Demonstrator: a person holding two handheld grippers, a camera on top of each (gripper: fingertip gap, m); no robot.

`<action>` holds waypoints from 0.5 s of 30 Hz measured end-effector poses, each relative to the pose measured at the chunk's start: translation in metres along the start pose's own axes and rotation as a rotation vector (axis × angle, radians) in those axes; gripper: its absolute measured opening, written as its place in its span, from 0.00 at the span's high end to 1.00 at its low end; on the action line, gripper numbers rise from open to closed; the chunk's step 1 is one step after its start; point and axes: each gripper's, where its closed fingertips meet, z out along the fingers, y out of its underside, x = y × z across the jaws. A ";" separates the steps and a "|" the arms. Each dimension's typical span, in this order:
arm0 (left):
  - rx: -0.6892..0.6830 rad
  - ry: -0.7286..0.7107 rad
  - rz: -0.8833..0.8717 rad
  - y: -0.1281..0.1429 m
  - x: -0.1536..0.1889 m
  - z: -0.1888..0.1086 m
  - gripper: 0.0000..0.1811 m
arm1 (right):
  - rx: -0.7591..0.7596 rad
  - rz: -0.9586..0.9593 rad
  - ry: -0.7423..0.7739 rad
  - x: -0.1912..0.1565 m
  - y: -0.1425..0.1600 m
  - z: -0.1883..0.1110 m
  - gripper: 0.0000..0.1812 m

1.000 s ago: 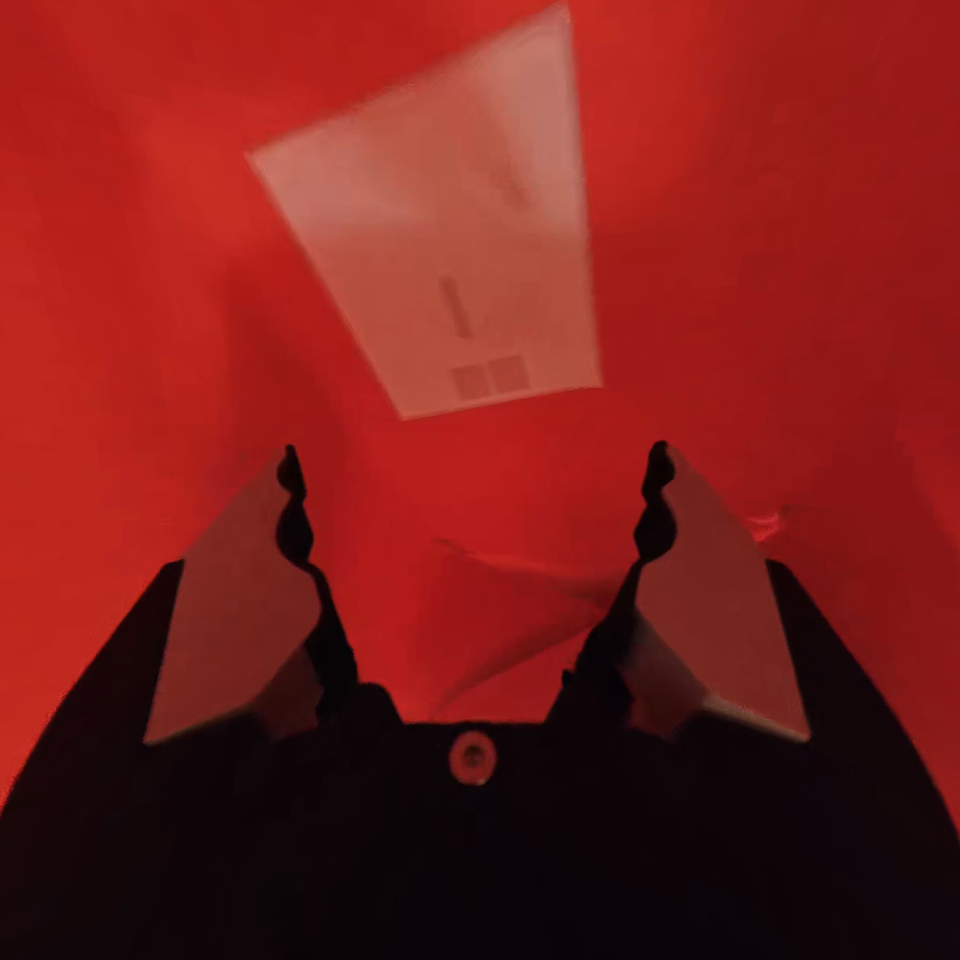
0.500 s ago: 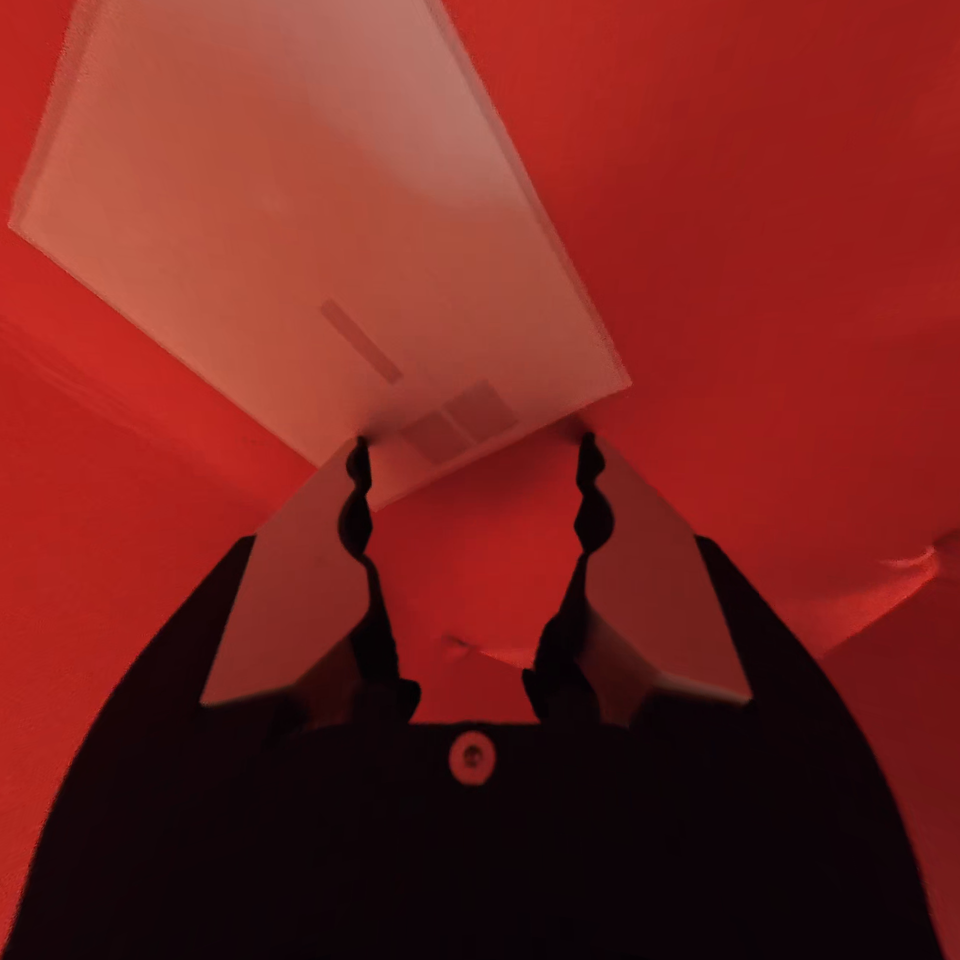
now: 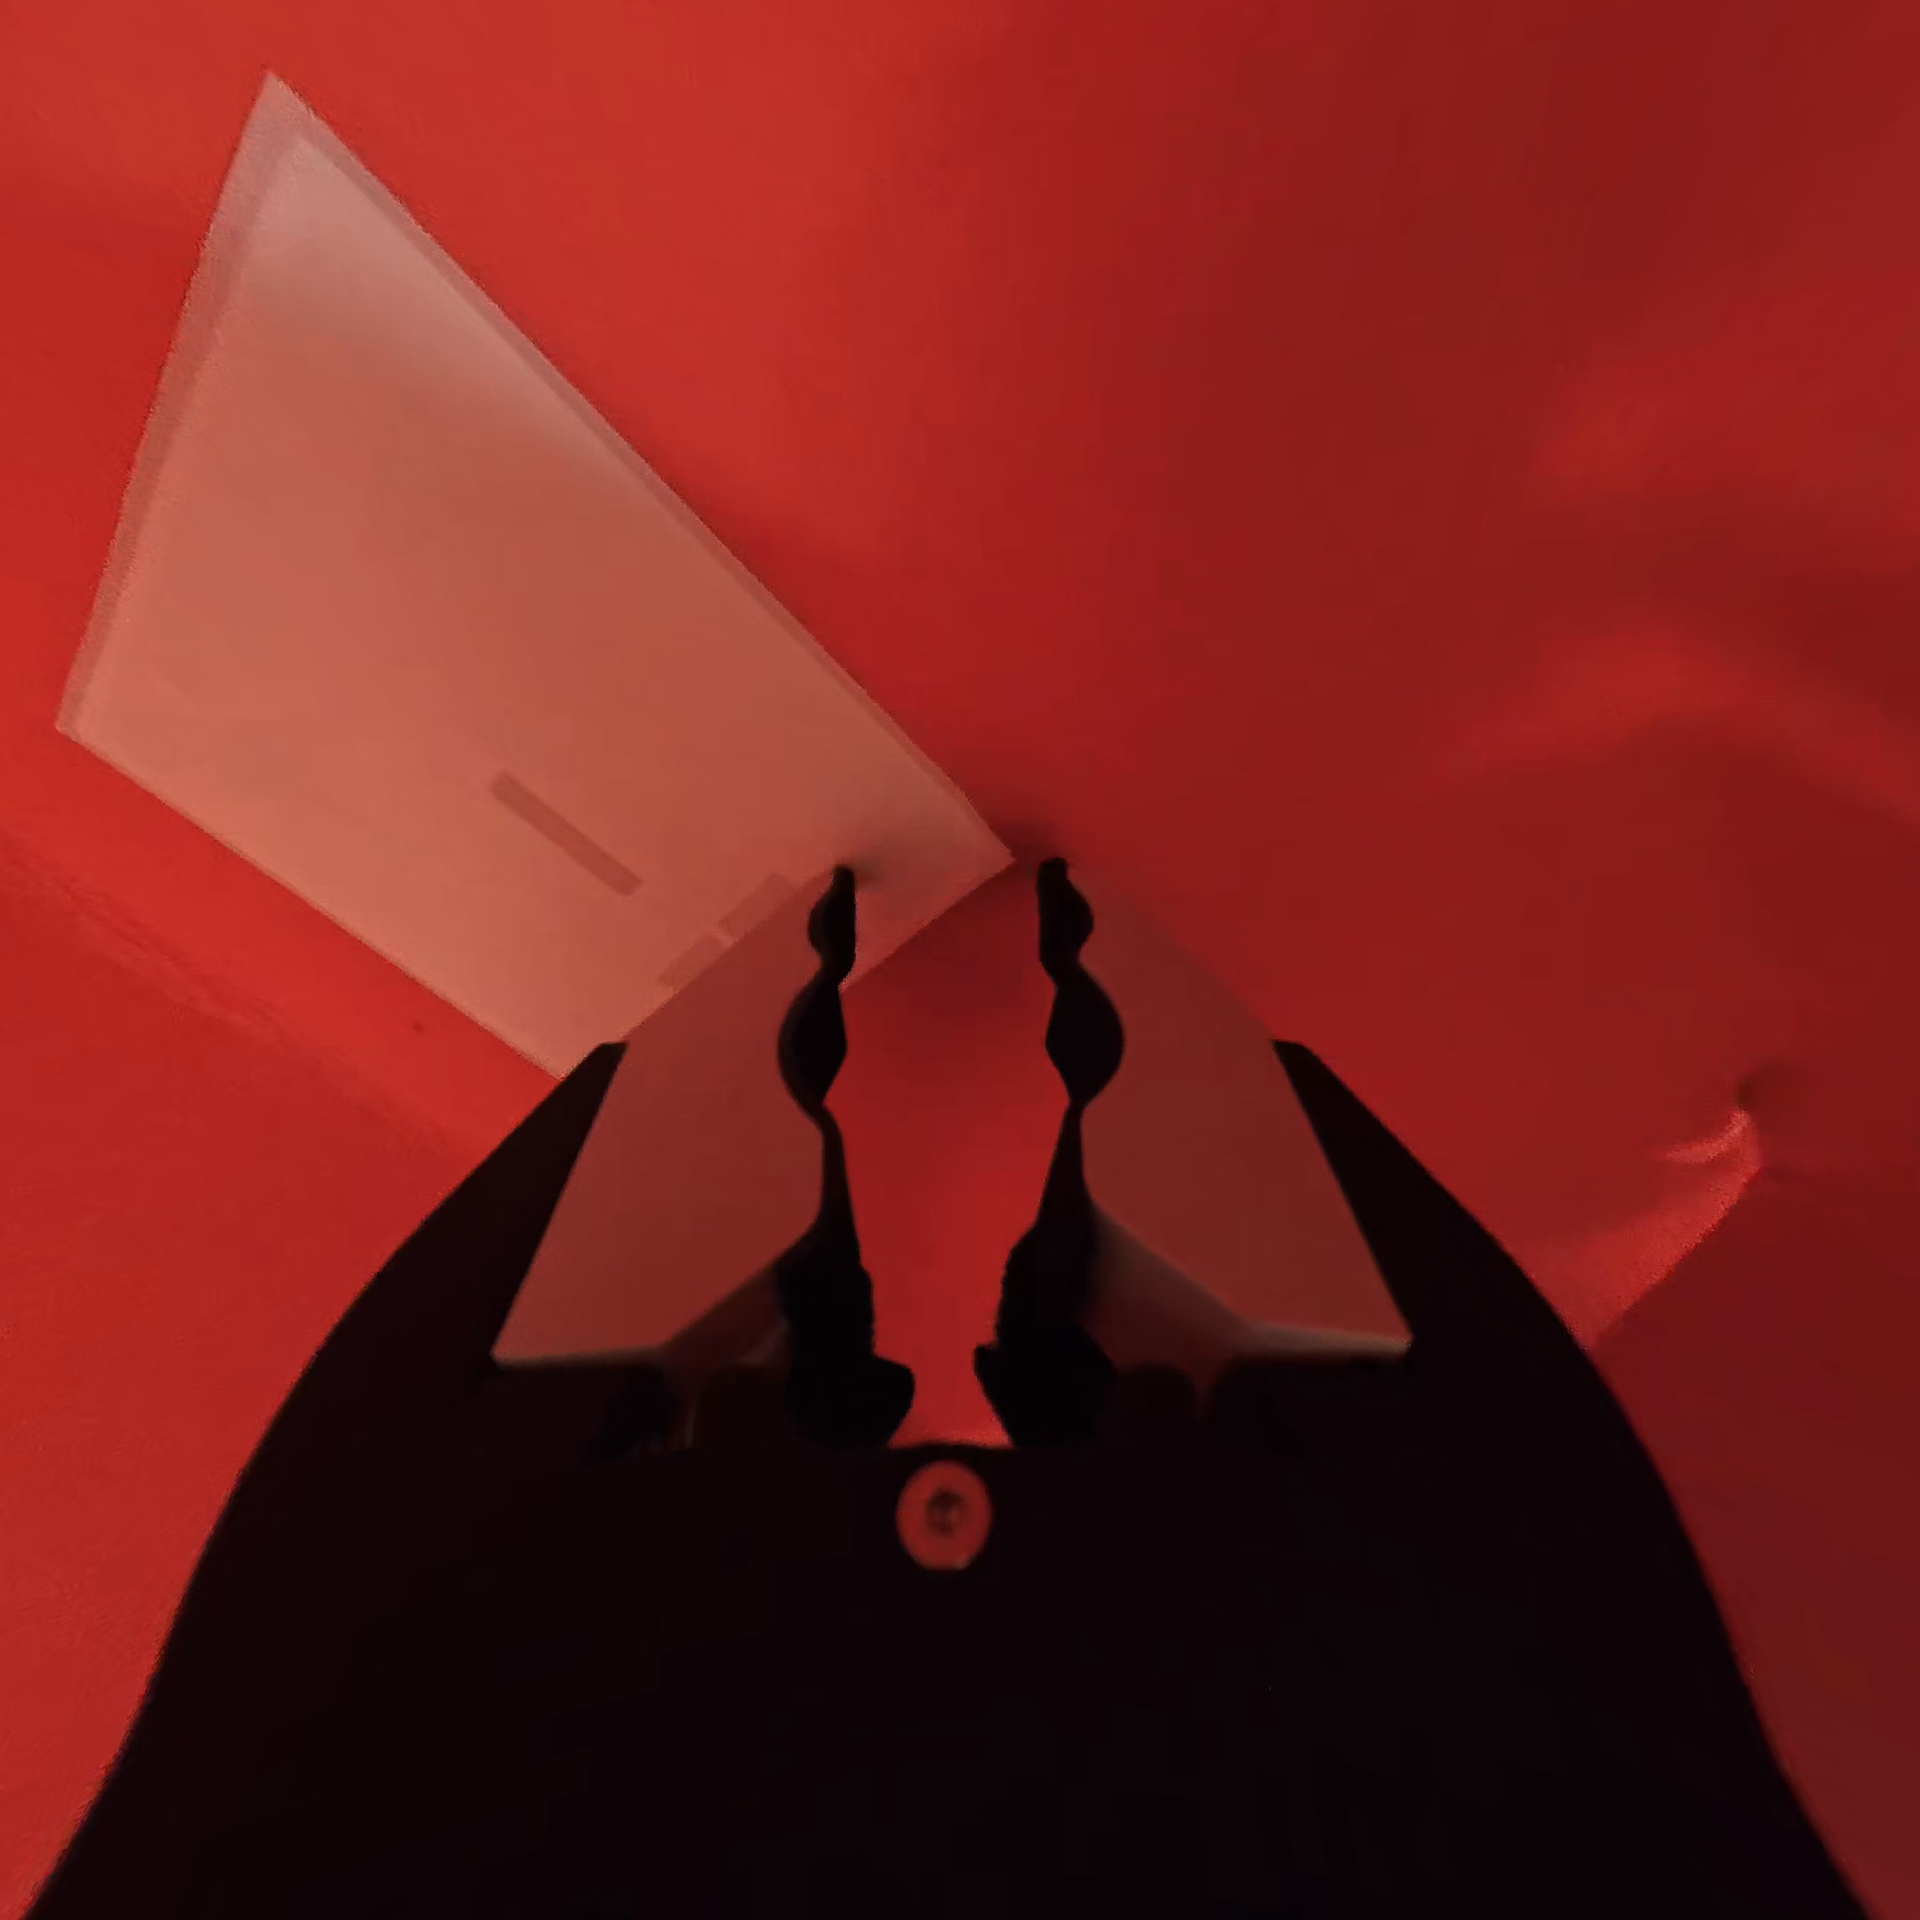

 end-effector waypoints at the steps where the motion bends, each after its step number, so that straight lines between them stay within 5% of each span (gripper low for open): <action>1: -0.004 0.003 0.000 0.001 0.000 0.000 0.96 | 0.004 0.008 0.001 0.001 0.000 0.001 0.83; 9: -0.006 0.011 0.004 0.005 0.002 -0.002 0.96 | 0.043 0.146 -0.114 0.000 -0.007 0.001 0.99; 15: -0.007 0.007 0.005 0.005 0.001 -0.003 0.96 | 0.032 0.102 -0.131 -0.011 -0.009 -0.024 1.00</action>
